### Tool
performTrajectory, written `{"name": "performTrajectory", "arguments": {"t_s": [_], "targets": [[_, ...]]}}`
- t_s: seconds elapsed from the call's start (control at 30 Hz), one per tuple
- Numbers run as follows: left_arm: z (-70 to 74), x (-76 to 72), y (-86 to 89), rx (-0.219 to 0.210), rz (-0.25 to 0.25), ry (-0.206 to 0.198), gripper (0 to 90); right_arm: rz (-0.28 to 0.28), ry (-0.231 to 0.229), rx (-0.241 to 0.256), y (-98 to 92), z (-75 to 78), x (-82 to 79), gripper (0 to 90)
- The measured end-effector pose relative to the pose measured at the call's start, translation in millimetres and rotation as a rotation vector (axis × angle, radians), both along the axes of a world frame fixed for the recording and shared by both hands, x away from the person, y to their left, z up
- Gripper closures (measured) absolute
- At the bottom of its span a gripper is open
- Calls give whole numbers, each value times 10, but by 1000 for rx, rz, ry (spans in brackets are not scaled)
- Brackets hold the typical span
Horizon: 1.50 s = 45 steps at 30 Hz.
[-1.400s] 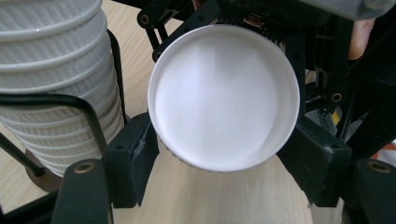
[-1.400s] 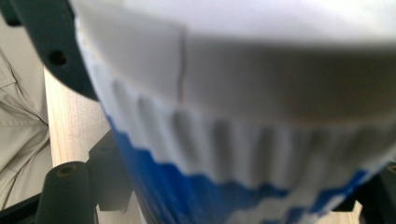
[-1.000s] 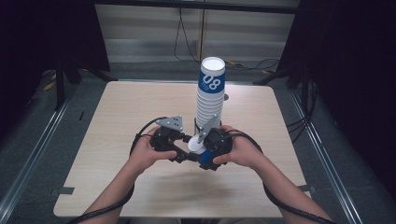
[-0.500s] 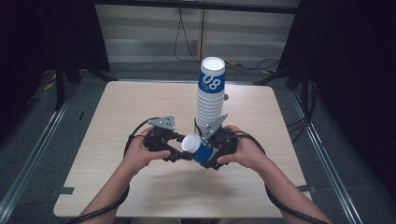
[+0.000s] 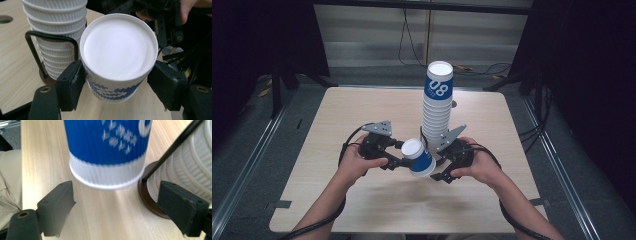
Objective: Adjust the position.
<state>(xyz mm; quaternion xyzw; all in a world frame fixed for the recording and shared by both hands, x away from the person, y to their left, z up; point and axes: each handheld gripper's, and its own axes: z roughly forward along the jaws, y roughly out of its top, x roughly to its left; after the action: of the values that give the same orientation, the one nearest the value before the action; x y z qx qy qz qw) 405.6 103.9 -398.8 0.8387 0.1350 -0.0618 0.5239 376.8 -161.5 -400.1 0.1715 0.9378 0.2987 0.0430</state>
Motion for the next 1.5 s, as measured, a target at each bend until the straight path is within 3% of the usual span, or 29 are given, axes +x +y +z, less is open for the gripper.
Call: {"name": "performTrajectory", "arguments": {"t_s": [0.23, 0.3, 0.53, 0.67, 0.83, 0.93, 1.0, 1.2, 1.5], "targets": [[-4, 7, 2, 22, 10, 1, 305, -1, 11, 23, -21, -65, -16, 134], [-3, 18, 13, 4, 14, 6, 306, -1, 13, 33, -23, -70, -21, 134], [13, 39, 43, 3, 36, 2, 307, 11, 14, 44, -4, -80, -37, 134], [26, 40, 53, 2, 37, 1, 307, 24, 24, 75, 13, -115, -59, 134], [36, 44, 56, -3, 37, 7, 307, -5, 17, 117, 15, -182, -87, 134], [40, 34, 54, -7, 35, 5, 307, -32, 12, 161, -6, -199, -88, 134], [36, 23, 57, -13, 35, 3, 306, -18, 10, 196, -9, -195, -96, 134], [23, -1, 75, -15, 37, 4, 306, -27, -9, 230, 12, -171, -124, 134], [0, -2, 80, -15, 39, 16, 306, -45, 3, 270, 20, -253, -123, 133]]}}
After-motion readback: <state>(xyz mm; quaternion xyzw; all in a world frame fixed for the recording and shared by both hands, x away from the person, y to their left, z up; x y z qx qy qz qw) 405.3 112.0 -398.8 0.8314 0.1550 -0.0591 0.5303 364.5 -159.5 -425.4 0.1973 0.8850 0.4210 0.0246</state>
